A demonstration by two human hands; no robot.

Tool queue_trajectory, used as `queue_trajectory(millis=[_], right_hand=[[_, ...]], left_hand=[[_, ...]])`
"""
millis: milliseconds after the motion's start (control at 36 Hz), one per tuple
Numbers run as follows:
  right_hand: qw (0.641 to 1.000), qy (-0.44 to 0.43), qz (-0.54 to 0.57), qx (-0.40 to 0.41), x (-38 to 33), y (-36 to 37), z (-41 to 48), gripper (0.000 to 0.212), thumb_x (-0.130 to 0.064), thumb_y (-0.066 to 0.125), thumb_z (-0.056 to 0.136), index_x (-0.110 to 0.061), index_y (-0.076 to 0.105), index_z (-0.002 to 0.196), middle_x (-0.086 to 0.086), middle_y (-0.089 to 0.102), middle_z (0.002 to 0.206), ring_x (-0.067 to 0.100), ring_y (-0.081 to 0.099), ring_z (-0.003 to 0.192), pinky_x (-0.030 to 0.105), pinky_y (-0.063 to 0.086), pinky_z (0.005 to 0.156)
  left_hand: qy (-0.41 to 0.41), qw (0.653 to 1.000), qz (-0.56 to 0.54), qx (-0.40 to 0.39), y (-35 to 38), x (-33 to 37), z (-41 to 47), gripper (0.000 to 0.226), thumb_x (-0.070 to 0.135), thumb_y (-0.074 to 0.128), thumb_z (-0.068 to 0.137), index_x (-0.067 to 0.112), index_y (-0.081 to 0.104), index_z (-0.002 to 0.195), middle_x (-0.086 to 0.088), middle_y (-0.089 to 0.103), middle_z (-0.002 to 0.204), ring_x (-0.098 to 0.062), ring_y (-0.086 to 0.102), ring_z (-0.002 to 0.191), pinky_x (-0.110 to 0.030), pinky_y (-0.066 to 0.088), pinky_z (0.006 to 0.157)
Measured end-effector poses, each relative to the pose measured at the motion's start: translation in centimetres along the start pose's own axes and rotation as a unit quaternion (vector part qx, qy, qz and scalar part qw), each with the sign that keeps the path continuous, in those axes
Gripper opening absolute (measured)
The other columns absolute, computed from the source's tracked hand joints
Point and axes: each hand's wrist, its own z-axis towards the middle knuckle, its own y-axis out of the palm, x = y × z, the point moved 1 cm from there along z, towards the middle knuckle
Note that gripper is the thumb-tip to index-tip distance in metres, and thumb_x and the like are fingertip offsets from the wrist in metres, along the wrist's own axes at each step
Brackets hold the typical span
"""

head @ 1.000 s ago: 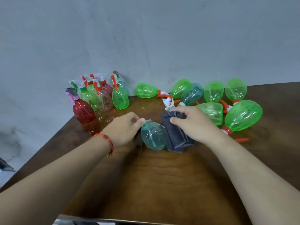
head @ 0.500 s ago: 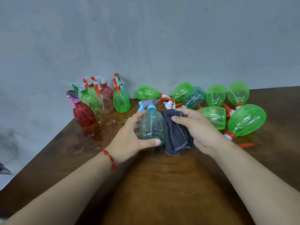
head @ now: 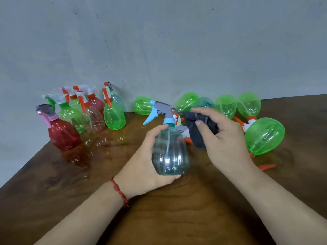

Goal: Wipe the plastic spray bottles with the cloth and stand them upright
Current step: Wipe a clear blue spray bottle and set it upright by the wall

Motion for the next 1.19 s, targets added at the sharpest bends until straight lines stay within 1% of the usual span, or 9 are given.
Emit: queue_trajectory(millis=[111, 250, 444, 611, 694, 806, 889, 1056, 1194], right_hand=[[0.992, -0.100, -0.054, -0.051, 0.3, 0.6, -0.6, 0.040, 0.003, 0.066, 0.099, -0.025, 0.078, 0.124, -0.017, 0.075, 0.122, -0.002, 0.068, 0.116, 0.017, 0.051, 0.100], [0.996, -0.042, 0.015, -0.080, 0.6, 1.3, -1.3, 0.039, 0.006, 0.063, 0.100, -0.021, 0.080, 0.123, -0.017, 0.074, 0.127, -0.006, 0.065, 0.122, 0.013, 0.047, 0.105], [0.991, -0.005, 0.048, -0.125, 0.5, 2.5, -2.0, 0.044, -0.001, 0.058, 0.106, -0.034, 0.076, 0.129, -0.018, 0.060, 0.149, -0.006, 0.048, 0.142, 0.024, 0.041, 0.120], [0.989, -0.044, 0.021, -0.140, 0.6, 2.9, -2.4, 0.046, 0.002, 0.055, 0.107, -0.030, 0.072, 0.136, -0.015, 0.060, 0.151, -0.001, 0.048, 0.145, 0.033, 0.040, 0.123], [0.985, -0.086, -0.020, -0.151, 0.6, 2.9, -2.5, 0.049, 0.003, 0.054, 0.105, -0.029, 0.070, 0.138, -0.012, 0.054, 0.158, 0.002, 0.048, 0.146, 0.037, 0.047, 0.118], [0.971, -0.139, -0.061, -0.182, 0.4, 3.0, -2.6, 0.053, 0.006, 0.056, 0.103, -0.030, 0.070, 0.139, -0.014, 0.050, 0.160, 0.000, 0.051, 0.143, 0.026, 0.048, 0.114], [0.957, -0.180, -0.092, -0.208, 0.3, 3.1, -2.9, 0.048, -0.001, 0.055, 0.103, -0.027, 0.070, 0.140, -0.012, 0.051, 0.160, 0.005, 0.051, 0.145, 0.021, 0.048, 0.110], [0.930, -0.226, -0.122, -0.264, 0.4, 2.8, -2.6, 0.039, -0.011, 0.048, 0.110, -0.025, 0.069, 0.140, -0.009, 0.049, 0.162, 0.011, 0.037, 0.155, 0.031, 0.038, 0.123], [0.920, -0.241, -0.146, -0.272, 0.5, 2.9, -2.5, 0.041, -0.016, 0.041, 0.110, -0.023, 0.070, 0.139, -0.008, 0.049, 0.162, 0.012, 0.038, 0.155, 0.030, 0.038, 0.123]], left_hand=[[0.041, 0.999, 0.009, -0.002, 0.8, -0.1, 0.1, 0.120, 0.022, 0.102, 0.069, 0.022, 0.029, 0.164, 0.009, 0.048, 0.157, -0.016, 0.058, 0.140, -0.022, 0.045, 0.114], [0.050, 0.998, 0.040, 0.004, 0.6, -0.6, 0.0, 0.119, 0.029, 0.102, 0.070, 0.022, 0.030, 0.164, 0.007, 0.049, 0.157, -0.022, 0.054, 0.143, -0.031, 0.043, 0.119], [0.084, 0.996, 0.031, 0.024, -0.1, -0.5, 0.3, 0.113, 0.027, 0.098, 0.073, 0.021, 0.029, 0.163, 0.007, 0.043, 0.161, -0.016, 0.049, 0.149, -0.021, 0.039, 0.119], [0.097, 0.992, 0.075, 0.023, -0.7, -0.9, 0.3, 0.112, 0.021, 0.099, 0.074, 0.016, 0.031, 0.163, 0.005, 0.039, 0.163, -0.018, 0.044, 0.152, -0.025, 0.037, 0.123], [0.082, 0.994, 0.065, 0.029, -0.7, -1.3, 0.3, 0.115, 0.020, 0.098, 0.073, 0.017, 0.028, 0.164, 0.006, 0.038, 0.164, -0.016, 0.044, 0.152, -0.025, 0.040, 0.121], [0.053, 0.996, 0.048, 0.054, -1.5, -1.9, 0.3, 0.118, 0.023, 0.100, 0.071, 0.020, 0.028, 0.165, 0.007, 0.044, 0.160, -0.015, 0.051, 0.146, -0.033, 0.046, 0.118], [0.031, 0.996, 0.030, 0.073, -2.2, -1.9, 0.3, 0.116, 0.025, 0.100, 0.070, 0.024, 0.031, 0.163, 0.007, 0.049, 0.155, -0.011, 0.058, 0.139, -0.026, 0.049, 0.113], [-0.021, 0.994, -0.049, 0.092, -2.5, -2.0, 0.2, 0.118, 0.003, 0.100, 0.066, 0.030, 0.034, 0.160, 0.010, 0.063, 0.138, -0.011, 0.070, 0.121, -0.021, 0.057, 0.097], [-0.035, 0.994, -0.034, 0.101, -2.4, -2.4, 0.4, 0.120, 0.016, 0.103, 0.066, 0.034, 0.033, 0.161, 0.008, 0.058, 0.146, -0.014, 0.066, 0.129, -0.030, 0.057, 0.104]])
